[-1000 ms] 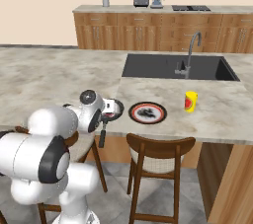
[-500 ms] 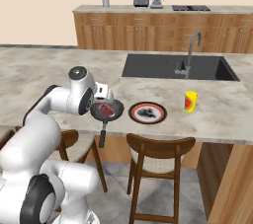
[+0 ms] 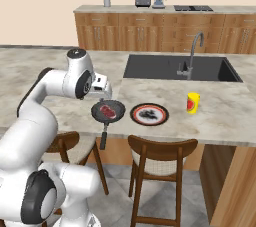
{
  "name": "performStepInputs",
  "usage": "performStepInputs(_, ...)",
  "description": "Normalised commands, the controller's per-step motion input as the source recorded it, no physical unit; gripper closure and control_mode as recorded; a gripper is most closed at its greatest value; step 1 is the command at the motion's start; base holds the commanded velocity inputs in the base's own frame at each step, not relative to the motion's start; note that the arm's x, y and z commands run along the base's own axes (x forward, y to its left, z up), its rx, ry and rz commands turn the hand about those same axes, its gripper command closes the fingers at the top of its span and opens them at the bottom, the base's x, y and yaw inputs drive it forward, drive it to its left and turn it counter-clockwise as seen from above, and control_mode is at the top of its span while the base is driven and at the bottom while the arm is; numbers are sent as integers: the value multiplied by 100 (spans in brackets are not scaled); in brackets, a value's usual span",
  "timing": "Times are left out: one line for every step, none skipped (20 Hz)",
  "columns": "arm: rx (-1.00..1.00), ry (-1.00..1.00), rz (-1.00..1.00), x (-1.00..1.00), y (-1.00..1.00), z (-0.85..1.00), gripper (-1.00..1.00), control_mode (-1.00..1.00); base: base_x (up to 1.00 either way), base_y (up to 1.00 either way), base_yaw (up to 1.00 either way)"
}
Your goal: Pick up the pan with the steak in it and place it on the dining table. Then place the steak on the plate.
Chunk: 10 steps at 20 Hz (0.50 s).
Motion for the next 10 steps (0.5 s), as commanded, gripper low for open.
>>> performStepInputs(0,1,0,8,-4,0,-100,-100,0,0,0)
performStepInputs(0,0,0,14,-7,-12,-100,-100,0,0,0)
performStepInputs(-2,4,3,17,-4,-30,-100,-100,0,0,0)
performStepInputs(-3,4,6,15,-2,-43,-100,-100,0,0,0)
performStepInputs(-4,5,7,12,0,-49,-100,-100,0,0,0)
performStepInputs(-5,5,7,12,0,-49,-100,-100,0,0,0)
performStepInputs(-6,4,6,17,0,-47,-100,-100,0,0,0)
performStepInputs(-6,4,6,22,0,-46,-100,-100,0,0,0)
performStepInputs(-6,3,5,29,0,-43,-100,-100,0,0,0)
performStepInputs(-5,2,4,35,0,-37,-100,-100,0,0,0)
